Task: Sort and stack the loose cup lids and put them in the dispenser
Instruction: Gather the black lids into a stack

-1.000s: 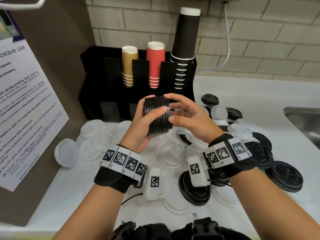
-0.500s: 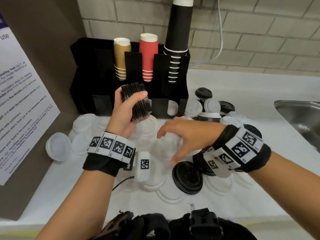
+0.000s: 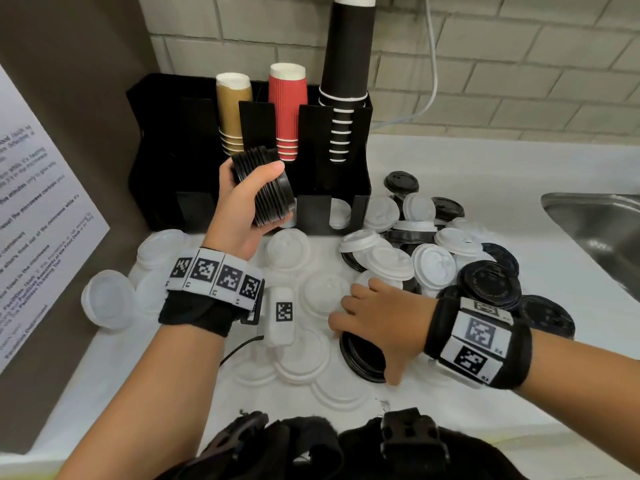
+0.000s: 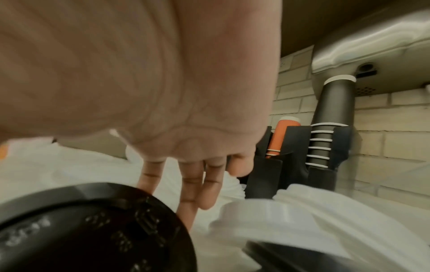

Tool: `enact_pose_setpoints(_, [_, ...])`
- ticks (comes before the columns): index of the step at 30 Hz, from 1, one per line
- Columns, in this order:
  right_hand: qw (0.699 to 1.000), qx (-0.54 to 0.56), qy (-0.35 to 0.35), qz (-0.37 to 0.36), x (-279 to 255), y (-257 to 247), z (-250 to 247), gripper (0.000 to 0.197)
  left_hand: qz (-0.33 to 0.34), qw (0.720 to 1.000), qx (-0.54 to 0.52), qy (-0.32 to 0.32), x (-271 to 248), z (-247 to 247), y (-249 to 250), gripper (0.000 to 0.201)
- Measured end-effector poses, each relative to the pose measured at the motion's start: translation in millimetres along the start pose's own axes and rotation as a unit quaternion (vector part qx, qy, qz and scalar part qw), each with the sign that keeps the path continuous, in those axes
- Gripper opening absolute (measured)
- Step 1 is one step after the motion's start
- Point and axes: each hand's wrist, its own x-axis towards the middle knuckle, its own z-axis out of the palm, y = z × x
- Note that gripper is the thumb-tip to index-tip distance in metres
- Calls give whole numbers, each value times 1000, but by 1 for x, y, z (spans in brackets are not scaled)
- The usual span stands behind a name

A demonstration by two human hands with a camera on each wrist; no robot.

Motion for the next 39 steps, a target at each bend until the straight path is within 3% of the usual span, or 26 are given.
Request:
enact_pose_setpoints(3, [987, 158, 32, 1, -1, 15, -16, 78, -23, 1000, 4, -14, 3, 2, 2, 49])
enact_pose_setpoints(5, [945, 319, 76, 2, -1, 31, -29, 69, -39, 999, 4, -33, 4, 3, 1, 45])
enact_pose_setpoints(9, [802, 553, 225, 24, -1, 58, -40, 51, -51, 997, 10, -63, 1, 6, -6, 43])
enact_pose_setpoints(13, [612, 700, 363, 60, 6, 61, -36, 30, -43, 997, -1, -64, -7, 13, -15, 37])
enact_pose_setpoints(15, [555, 726, 401, 63, 10, 56, -33, 31, -37, 997, -2, -62, -10, 17, -20, 40])
enact_pose_setpoints(21, [524, 724, 444, 58, 19, 42, -28, 46, -32, 996, 11, -88, -20, 26, -25, 58])
enact_pose_setpoints(33, [575, 718, 392, 29, 7, 53, -39, 54, -69, 987, 12, -147, -21, 21, -22, 50])
enact_pose_setpoints(39, [575, 714, 399, 31, 10, 51, -41, 54, -66, 988, 4, -137, -24, 24, -22, 48])
